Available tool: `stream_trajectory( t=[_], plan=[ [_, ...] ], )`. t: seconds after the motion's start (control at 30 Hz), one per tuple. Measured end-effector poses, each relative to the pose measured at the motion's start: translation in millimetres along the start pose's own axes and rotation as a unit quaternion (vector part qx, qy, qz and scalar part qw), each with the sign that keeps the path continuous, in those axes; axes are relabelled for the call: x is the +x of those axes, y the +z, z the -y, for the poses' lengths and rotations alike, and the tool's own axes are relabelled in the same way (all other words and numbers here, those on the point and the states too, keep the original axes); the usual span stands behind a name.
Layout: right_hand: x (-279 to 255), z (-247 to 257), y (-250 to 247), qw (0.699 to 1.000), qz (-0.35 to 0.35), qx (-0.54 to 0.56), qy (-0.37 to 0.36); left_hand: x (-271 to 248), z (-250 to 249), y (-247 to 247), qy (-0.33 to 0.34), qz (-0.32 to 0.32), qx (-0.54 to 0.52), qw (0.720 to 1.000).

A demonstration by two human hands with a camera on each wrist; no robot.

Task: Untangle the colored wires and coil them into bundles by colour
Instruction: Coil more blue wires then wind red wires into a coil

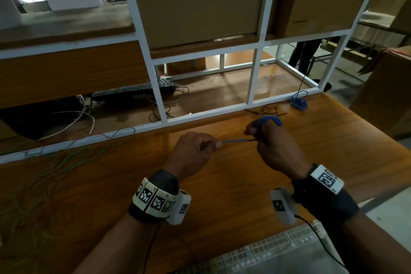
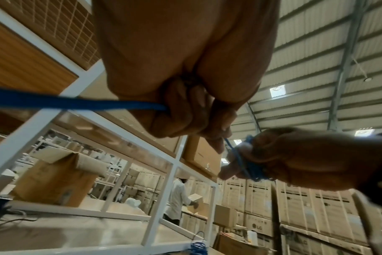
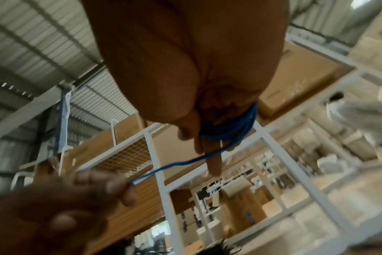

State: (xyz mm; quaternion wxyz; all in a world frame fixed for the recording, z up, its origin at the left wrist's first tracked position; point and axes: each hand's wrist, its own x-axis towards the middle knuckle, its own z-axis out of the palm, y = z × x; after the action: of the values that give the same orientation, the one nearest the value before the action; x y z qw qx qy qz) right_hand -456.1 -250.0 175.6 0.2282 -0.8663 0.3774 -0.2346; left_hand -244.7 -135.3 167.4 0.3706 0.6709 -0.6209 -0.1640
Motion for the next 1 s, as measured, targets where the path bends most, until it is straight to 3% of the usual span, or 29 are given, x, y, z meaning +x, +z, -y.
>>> stream_trajectory(
  t=[0.03, 0.13, 0.23, 0.33, 0.43, 0.53, 0.67, 0.77, 0.8, 0.83, 0.87, 0.93, 0.97, 1.0],
  plan=[
    [3, 2, 1, 0.999, 0.011, -0.032, 0.007, 1, -4, -1, 0.016, 0.005, 0.017, 1.0],
    [4, 6, 10, 0.984, 0.165, -0.058, 0.039, 8, -12, -9, 0.055, -0.038, 0.069, 0.995],
    [-8, 8, 11, 0.966, 0.245, 0.081, 0.019, 13, -17, -25, 0.103, -0.048, 0.046, 0.992],
    [-22, 17, 2, 0.892, 0.358, 0.276, 0.016, 14, -26, -37, 0.127, -0.003, -0.012, 0.992],
    [-28, 26, 2, 0.834, 0.411, 0.361, -0.076, 22, -28, -41, 0.113, 0.027, -0.059, 0.991],
    [-27, 29, 11, 0.744, 0.375, 0.543, -0.107, 32, -24, -34, 0.085, 0.003, -0.181, 0.98],
    [-15, 40, 7, 0.635, 0.239, 0.728, -0.094, 31, -22, -6, 0.019, 0.014, -0.298, 0.954],
    [-4, 49, -2, 0.603, 0.13, 0.782, -0.085, 19, -30, 19, -0.013, 0.045, -0.315, 0.948],
    [-1, 50, -6, 0.609, 0.082, 0.786, -0.07, 15, -31, 27, -0.028, 0.059, -0.336, 0.94],
    [2, 52, -10, 0.633, 0.025, 0.772, -0.054, 11, -31, 35, -0.035, 0.073, -0.347, 0.935],
    [6, 51, -14, 0.693, -0.041, 0.718, -0.045, 7, -29, 42, -0.035, 0.081, -0.342, 0.935],
    [12, 47, -19, 0.856, -0.168, 0.487, -0.041, -1, -24, 50, -0.039, 0.078, -0.306, 0.948],
    [14, 45, -18, 0.905, -0.203, 0.371, -0.047, -5, -21, 50, -0.039, 0.073, -0.295, 0.952],
    [16, 41, -16, 0.926, -0.222, 0.301, -0.055, -8, -19, 48, -0.036, 0.069, -0.29, 0.954]
  ],
)
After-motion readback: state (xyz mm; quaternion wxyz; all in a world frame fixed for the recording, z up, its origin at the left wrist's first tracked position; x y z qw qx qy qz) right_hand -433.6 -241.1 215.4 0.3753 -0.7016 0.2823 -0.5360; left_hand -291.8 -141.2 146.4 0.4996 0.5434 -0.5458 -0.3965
